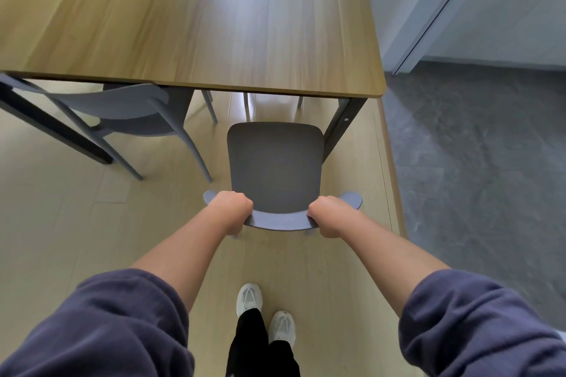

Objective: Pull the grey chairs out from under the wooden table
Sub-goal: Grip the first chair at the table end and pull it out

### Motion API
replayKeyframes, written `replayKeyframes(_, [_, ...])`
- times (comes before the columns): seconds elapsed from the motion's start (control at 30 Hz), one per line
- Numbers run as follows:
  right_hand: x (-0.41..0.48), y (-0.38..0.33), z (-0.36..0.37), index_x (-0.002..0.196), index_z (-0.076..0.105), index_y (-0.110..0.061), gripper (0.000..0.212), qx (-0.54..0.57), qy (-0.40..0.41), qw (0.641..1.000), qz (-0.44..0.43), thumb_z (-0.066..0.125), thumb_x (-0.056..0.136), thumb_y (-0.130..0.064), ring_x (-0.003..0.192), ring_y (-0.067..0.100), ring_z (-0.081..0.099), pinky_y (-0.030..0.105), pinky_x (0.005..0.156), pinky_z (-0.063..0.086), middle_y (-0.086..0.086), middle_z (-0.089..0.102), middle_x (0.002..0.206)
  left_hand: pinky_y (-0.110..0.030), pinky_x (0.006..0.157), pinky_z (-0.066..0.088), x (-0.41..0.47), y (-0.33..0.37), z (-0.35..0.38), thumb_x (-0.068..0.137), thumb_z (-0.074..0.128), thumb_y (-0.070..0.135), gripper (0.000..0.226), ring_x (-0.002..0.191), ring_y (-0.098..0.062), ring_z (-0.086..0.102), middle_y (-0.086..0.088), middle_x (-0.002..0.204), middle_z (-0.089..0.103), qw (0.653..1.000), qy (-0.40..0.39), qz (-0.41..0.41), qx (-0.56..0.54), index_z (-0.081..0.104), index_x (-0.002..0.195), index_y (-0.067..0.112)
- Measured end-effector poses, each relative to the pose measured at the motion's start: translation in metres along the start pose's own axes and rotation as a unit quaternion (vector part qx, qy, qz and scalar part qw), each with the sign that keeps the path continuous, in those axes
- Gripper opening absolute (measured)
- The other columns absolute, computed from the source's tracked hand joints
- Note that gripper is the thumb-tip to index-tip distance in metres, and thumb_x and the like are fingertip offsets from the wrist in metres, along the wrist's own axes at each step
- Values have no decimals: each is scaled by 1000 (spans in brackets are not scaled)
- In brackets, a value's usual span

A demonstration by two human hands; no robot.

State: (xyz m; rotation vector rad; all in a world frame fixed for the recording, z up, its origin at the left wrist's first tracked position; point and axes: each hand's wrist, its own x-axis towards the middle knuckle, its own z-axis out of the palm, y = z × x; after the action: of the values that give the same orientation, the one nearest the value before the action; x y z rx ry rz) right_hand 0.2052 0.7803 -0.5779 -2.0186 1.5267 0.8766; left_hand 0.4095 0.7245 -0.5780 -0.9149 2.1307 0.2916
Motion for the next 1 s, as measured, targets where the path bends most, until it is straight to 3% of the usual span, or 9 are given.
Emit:
replayKeyframes(0.47, [-37,-30,41,86,52,-14,18,20,-2,1000,6,47,84,2,78,27,51,31,67,41,6,52,89,-30,64,39,-38,33,43,84,47,4,28,76,-23,52,-2,86,53,1000,23,16,10,64,104,13])
replayKeyframes(0.67, [-53,-56,57,97,63,-10,25,30,2,999,27,46,83,3,78,27,50,31,67,41,7,51,88,-31,71,44,-57,36,63,87,49,7,27,98,-26,64,-6,108,66,998,28,38,48,63,108,13])
replayKeyframes(1.0, [-79,-98,89,85,52,-13,18,49,-10,998,47,45,82,4,78,27,51,32,66,42,7,52,88,-30,68,41,-87,48,99,86,48,6,28,99,-26,64,-6,109,66,994,37,66,84,65,107,14])
